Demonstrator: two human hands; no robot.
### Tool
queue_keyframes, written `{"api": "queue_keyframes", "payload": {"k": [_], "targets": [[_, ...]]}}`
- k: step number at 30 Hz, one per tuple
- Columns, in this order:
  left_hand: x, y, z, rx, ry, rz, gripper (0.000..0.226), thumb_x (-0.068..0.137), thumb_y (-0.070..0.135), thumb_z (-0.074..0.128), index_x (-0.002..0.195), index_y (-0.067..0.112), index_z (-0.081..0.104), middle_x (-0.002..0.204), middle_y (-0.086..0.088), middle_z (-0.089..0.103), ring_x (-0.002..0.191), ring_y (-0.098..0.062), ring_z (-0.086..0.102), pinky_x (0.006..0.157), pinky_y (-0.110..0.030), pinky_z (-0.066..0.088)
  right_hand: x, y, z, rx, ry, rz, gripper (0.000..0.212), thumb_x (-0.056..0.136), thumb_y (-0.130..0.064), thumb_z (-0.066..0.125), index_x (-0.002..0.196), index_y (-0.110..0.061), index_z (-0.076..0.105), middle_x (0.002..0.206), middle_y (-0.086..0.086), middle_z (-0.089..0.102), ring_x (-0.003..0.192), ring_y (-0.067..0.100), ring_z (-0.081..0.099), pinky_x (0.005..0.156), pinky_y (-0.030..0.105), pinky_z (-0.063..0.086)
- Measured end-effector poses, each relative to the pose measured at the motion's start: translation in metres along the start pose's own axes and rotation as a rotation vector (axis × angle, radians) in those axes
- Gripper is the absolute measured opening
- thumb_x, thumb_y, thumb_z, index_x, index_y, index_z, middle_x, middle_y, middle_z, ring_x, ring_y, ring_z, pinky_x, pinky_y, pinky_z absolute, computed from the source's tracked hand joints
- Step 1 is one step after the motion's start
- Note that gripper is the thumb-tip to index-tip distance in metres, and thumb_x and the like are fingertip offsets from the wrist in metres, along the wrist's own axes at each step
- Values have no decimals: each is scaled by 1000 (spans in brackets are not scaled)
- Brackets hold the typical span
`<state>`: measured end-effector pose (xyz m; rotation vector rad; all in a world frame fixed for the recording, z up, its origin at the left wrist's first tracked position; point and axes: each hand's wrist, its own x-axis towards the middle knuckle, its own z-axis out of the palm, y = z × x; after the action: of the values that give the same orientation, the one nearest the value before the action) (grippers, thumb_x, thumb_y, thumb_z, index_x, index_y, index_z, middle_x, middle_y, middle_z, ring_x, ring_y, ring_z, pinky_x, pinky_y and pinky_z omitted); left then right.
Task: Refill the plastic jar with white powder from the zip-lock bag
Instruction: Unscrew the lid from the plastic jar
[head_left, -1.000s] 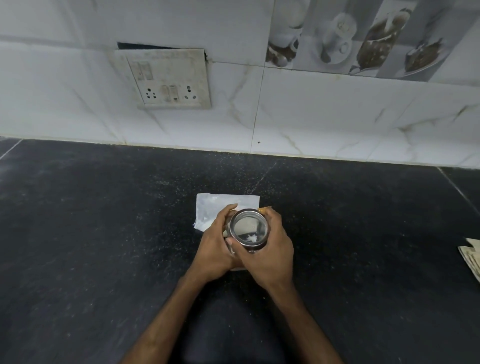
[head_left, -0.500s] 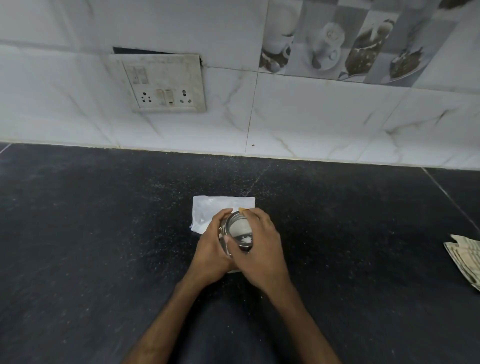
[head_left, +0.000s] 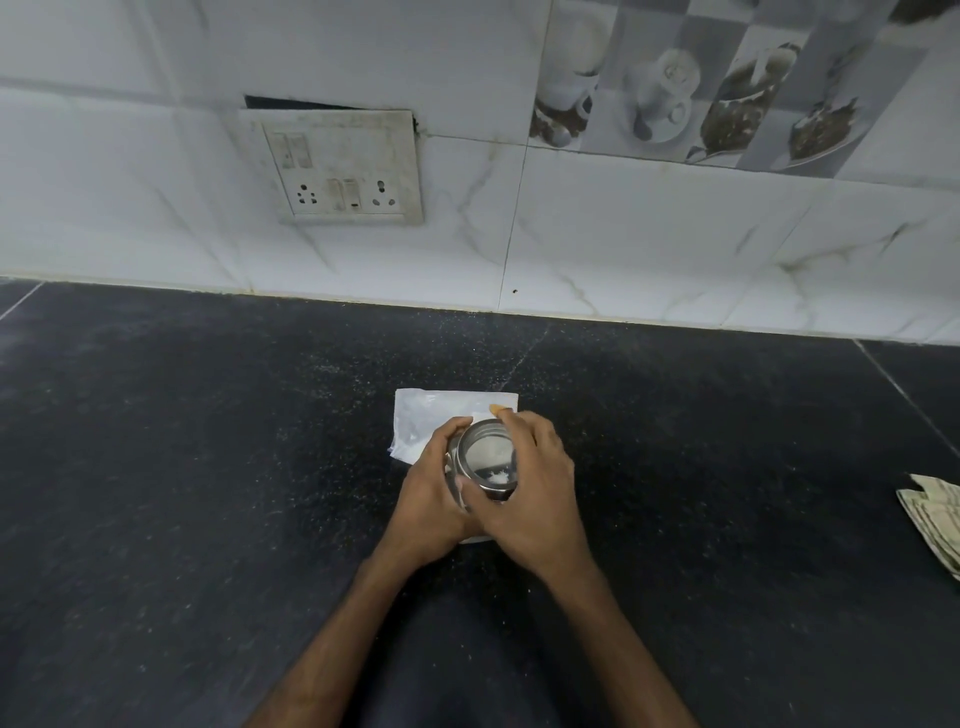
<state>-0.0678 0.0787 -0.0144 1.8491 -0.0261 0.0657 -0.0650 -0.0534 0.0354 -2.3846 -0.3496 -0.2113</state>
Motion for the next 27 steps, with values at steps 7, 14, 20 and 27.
{"api": "queue_keyframes", "payload": {"k": [7,14,20,27], "targets": [[0,1,0,12,7,8,104,47,24,95,134,29,39,126,14,60,116,-2,59,100,-29,51,5,-2,-4,32,29,10,81,72,-54,72,142,-34,36,135,-15,49,127,2,44,116,38,25],[1,-2,0,26,3,12,106,47,23,95,136,28,37,130,10,58,120,-7,57,102,-36,51,10,1,-10,9,-99,5,84,70,-58,72,143,-38,34,142,-18,44,132,0,39,120,43,10],[0,-1,0,19,4,16,105,47,24,95,135,26,38,129,8,59,118,-10,59,101,-39,51,15,-1,-13,-10,-221,29,87,73,-49,72,145,-45,26,143,-18,43,141,5,29,120,53,3],[-1,2,0,19,13,25,101,50,28,95,134,26,40,130,12,58,120,-5,57,102,-31,50,13,-6,-5,-109,-162,24,83,76,-59,65,148,-44,28,145,-16,45,144,14,26,119,54,9]]}}
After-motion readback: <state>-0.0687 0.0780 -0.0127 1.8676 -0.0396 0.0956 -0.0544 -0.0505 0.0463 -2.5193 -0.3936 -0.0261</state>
